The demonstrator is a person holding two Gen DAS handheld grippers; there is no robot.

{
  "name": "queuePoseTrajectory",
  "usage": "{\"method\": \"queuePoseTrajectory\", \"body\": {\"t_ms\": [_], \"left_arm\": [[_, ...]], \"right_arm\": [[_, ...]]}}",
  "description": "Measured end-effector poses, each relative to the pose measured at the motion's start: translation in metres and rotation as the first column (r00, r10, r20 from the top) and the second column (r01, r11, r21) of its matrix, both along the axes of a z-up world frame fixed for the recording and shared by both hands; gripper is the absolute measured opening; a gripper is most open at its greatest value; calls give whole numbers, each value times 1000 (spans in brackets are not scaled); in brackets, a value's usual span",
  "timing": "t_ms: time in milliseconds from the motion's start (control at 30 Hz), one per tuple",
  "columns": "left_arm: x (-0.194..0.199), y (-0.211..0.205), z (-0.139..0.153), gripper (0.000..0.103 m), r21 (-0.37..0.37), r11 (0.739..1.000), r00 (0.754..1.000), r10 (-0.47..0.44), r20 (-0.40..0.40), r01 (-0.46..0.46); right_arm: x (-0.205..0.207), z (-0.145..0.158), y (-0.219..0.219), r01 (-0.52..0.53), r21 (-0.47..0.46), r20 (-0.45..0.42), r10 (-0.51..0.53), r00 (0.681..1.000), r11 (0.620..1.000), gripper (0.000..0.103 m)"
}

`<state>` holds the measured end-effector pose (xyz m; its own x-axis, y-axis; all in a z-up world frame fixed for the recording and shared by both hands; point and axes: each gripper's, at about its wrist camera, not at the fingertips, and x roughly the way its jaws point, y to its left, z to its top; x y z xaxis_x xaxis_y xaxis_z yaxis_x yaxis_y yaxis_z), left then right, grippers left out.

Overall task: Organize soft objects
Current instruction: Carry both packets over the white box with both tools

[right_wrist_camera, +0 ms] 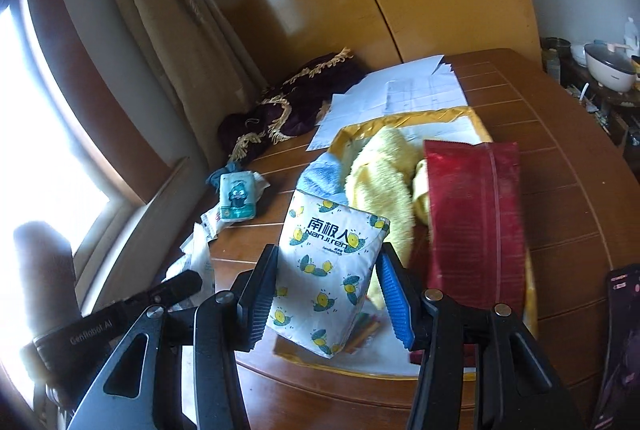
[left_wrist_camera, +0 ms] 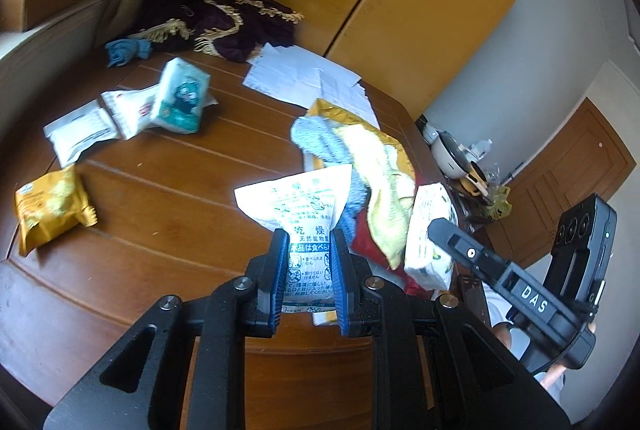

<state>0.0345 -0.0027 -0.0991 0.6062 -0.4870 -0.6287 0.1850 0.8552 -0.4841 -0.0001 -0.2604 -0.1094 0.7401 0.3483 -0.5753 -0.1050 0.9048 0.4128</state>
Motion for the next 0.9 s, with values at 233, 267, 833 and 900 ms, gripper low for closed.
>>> {"method": "queuePoseTrajectory", "body": {"t_ms": [233,267,833,900], "left_arm": [[17,-30,2,18,0,999,999,-51,-9,51],[19,-33,2,18,0,998,998,-58,-8,58],[32,-48,-4,18,-7,997,996,-81,-36,81],[32,-48,-5,18,-9,997,996,-82,-39,81]], "right_arm": [[5,-10,-24,32,4,-19,-32,999,999,51],[6,-10,-26,36,7,-20,-36,999,999,51],[24,-14,-36,46,14,-31,-45,998,999,51],[24,-14,-37,46,16,-26,-45,999,999,51]]}}
